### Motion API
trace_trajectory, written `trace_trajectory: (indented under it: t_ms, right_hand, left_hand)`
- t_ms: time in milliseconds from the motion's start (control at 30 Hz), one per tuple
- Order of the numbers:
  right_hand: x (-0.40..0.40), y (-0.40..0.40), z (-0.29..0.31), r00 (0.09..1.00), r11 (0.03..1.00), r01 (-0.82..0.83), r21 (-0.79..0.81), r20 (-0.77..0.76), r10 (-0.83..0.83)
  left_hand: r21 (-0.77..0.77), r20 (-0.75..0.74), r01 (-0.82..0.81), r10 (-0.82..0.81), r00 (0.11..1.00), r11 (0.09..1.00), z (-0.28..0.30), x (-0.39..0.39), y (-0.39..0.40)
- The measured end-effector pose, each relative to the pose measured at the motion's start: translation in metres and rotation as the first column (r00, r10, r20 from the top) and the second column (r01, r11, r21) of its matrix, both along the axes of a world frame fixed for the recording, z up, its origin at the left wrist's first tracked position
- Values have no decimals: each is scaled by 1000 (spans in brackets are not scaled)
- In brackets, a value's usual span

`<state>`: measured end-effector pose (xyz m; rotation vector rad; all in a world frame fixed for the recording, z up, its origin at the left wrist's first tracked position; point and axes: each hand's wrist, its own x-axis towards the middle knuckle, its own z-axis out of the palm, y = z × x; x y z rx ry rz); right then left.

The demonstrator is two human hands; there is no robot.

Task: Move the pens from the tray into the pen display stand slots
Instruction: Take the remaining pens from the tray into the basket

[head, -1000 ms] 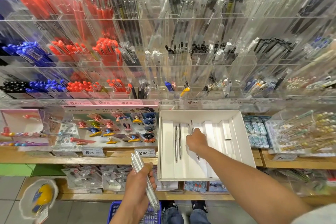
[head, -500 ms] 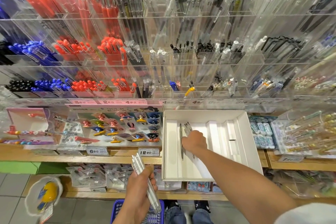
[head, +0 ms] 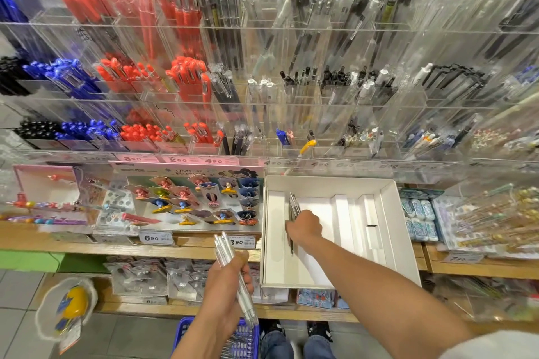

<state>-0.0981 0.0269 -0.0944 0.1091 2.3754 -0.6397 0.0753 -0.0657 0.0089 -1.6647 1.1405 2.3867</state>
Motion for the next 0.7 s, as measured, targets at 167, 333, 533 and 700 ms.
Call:
trace_trajectory:
  t_ms: [167, 333, 533, 700]
  right_hand:
    - [3, 5, -4, 999, 997, -30, 70, -15, 31]
    - [1, 27, 3, 994, 994, 107, -14, 8, -107]
    - [-1, 43, 34, 900, 812, 351, -466, 406, -156]
    - [4, 49, 71, 849, 705, 338, -623, 525, 58]
  left_hand:
    - [-11, -16, 11, -12, 1000, 1000, 1, -2, -4]
    - [-24, -23, 23, -24, 999, 999, 2, -6, -8]
    - [-28, -34, 44, -45, 998, 999, 9, -12, -9]
    - [-20, -73, 2, -3, 997, 1000, 26, -7, -5]
